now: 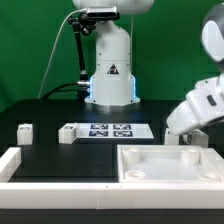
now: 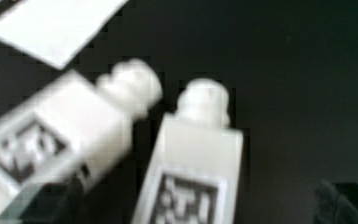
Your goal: Assemble one leg
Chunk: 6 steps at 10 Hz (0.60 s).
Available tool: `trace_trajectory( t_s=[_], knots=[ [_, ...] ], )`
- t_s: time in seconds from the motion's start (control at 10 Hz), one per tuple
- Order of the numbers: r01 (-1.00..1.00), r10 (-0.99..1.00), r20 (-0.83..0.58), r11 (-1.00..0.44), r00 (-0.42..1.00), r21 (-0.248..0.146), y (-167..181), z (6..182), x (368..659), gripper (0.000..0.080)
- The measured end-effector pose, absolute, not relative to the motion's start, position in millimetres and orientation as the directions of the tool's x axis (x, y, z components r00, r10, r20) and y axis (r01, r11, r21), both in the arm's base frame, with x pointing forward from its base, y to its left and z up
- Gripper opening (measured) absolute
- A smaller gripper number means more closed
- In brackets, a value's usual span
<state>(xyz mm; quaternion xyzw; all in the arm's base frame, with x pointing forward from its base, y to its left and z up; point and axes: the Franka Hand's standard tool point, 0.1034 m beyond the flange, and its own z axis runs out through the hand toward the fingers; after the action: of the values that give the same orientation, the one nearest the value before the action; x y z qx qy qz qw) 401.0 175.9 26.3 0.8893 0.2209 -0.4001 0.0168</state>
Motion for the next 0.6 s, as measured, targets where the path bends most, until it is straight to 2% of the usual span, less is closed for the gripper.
trace_trajectory(
  t_s=[0.3, 0.6],
  knots=[
    [0.408, 0.383, -0.717, -0.901, 0.582, -0.150, 175.7, 23.3, 399.8, 0.0649],
    [0.408, 0.393, -0.702, -0.899, 0.594, -0.158, 169.9, 8.9, 397.0, 0.0649]
  ],
)
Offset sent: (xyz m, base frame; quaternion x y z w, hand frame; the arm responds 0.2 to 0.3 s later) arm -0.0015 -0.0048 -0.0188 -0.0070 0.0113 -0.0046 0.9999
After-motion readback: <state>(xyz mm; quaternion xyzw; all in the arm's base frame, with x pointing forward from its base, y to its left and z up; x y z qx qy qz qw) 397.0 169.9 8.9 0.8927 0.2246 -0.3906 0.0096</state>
